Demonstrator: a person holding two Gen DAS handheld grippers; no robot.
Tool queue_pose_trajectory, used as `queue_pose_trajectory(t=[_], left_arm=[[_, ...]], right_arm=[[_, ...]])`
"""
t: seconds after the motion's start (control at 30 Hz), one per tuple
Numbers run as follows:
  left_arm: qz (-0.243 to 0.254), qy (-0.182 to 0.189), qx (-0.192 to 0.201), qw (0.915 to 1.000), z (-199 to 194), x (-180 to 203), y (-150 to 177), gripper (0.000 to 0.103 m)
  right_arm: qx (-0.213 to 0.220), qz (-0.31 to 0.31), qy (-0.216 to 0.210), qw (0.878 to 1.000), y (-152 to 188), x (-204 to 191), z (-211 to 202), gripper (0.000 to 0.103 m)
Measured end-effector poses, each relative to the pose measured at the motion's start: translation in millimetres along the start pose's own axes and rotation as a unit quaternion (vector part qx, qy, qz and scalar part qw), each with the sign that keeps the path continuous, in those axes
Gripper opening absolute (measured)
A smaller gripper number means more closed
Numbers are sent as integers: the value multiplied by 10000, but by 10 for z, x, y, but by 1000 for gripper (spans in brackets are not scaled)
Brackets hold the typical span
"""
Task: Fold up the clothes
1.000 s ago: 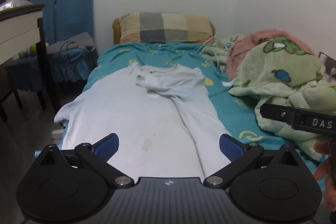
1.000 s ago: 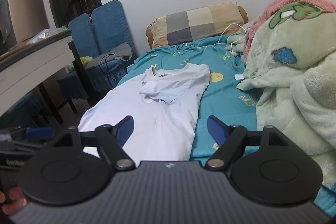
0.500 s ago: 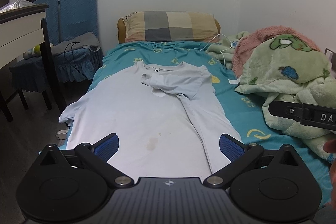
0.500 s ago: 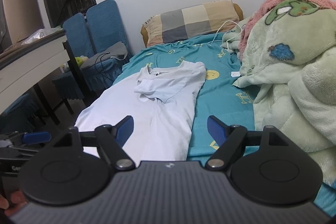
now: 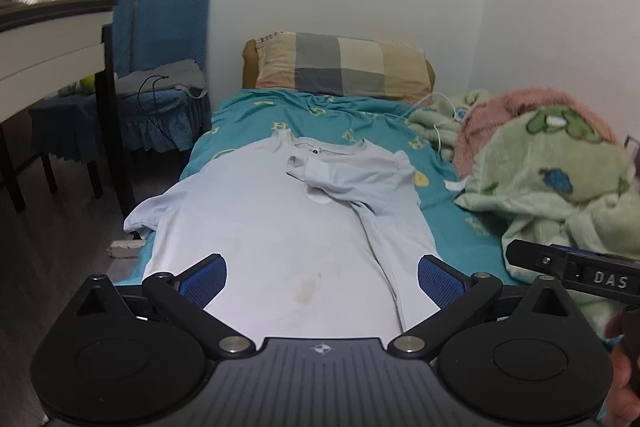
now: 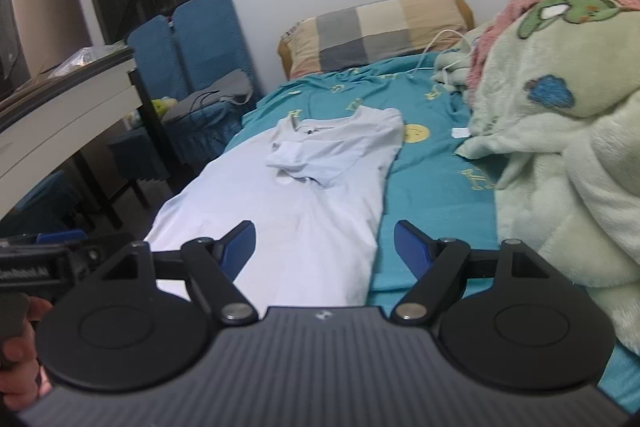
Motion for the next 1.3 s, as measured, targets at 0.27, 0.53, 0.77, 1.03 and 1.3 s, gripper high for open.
queue_pose_trajectory(t=[0.27, 0.53, 0.77, 1.03, 1.3], left_arm=[[-327, -201, 472, 9981, -296, -619, -316, 103], [-1209, -920, 635, 9863, -278, -1545, -325, 103], [-1899, -1220, 506, 9729, -114, -1990, -231, 103], [-2016, -1367, 381, 9691, 22, -2071, -172, 103], [-1661, -1603, 515, 9716, 104, -1890, -173, 103]], right_arm=[[-248, -1080, -570, 9922, -525, -900, 983, 76], [-903, -2308, -1417, 9584, -424, -2412, 2690, 72], [-1408, -3641, -1518, 9081, 154, -3404, 3736, 72], [-1477, -4894, -1121, 8521, 504, -3547, 4106, 30], [-398, -3704, -554, 9264, -418, -3144, 3673, 6]])
Point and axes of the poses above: each gripper's, at about its wrist camera, not at the fingertips, and z roughly the way its jaws point, x to its right, y to its underside, the point moved 10 cm from there along z, roughly the way its jaws point, and after that the axes turned 6 degrees about -z, right-handed, at the moved point
